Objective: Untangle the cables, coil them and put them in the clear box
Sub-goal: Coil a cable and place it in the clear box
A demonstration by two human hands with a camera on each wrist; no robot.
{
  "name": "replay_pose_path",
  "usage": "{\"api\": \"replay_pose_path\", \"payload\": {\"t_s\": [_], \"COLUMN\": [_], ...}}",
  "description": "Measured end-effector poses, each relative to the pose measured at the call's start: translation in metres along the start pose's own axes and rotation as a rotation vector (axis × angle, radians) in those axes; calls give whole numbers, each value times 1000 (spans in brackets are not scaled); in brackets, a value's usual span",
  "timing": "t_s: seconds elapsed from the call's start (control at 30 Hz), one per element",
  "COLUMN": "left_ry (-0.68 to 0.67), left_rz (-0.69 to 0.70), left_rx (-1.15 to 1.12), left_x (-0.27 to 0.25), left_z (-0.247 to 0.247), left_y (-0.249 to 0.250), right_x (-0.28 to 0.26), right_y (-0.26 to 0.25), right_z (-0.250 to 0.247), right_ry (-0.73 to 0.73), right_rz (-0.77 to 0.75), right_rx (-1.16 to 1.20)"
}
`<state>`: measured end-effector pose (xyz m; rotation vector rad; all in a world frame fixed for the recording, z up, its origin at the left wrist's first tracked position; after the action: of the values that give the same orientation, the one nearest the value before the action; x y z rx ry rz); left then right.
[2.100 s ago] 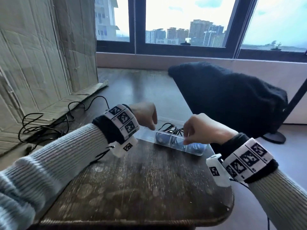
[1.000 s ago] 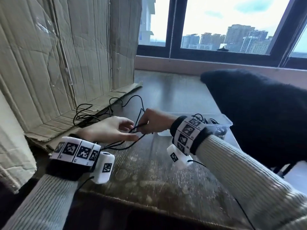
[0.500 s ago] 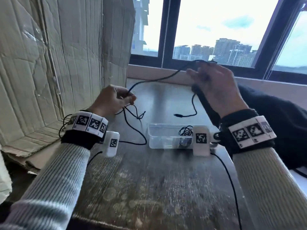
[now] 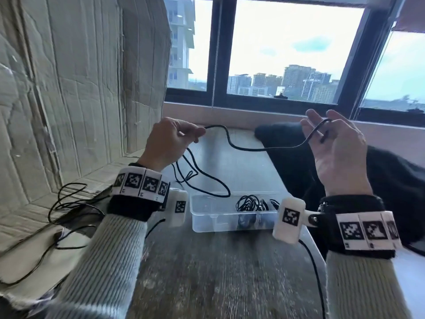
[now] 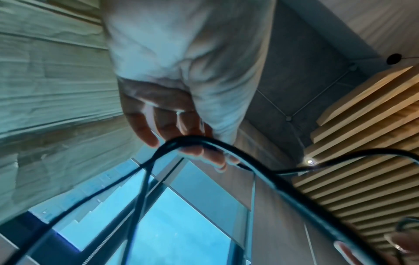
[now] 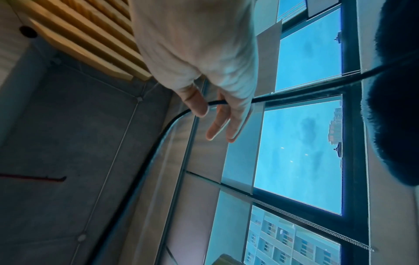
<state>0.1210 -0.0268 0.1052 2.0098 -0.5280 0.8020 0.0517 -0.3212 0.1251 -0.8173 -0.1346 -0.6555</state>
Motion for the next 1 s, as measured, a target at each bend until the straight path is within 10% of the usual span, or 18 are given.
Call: {"api": "replay_pose_path", "payload": {"t_s": [0.27,0.43,1.0], "left_ry": [-1,31,-63], "left_rz": [155,225,242], "left_rx": [8,103,-325], "left_x": [2,-2,-16], "left_z": [17,18,36], "left_y": [30,25,59], "right_x": [-20,-19,-38], "right_y": [15,16,35], "right_z": [29,24,49], "right_ry": [-410,-423,-634], "right_rz": [-11,63,-89], "right_rx": [-886,-1113,-1145]}}
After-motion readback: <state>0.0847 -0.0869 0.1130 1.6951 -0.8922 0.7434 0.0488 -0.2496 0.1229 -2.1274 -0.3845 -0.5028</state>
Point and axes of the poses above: each hand's wrist, its own x-axis towards the middle knuckle, its own z-axis out of the palm, y = z × x, the point moved 3 cm from there along x, towards the middle knuckle
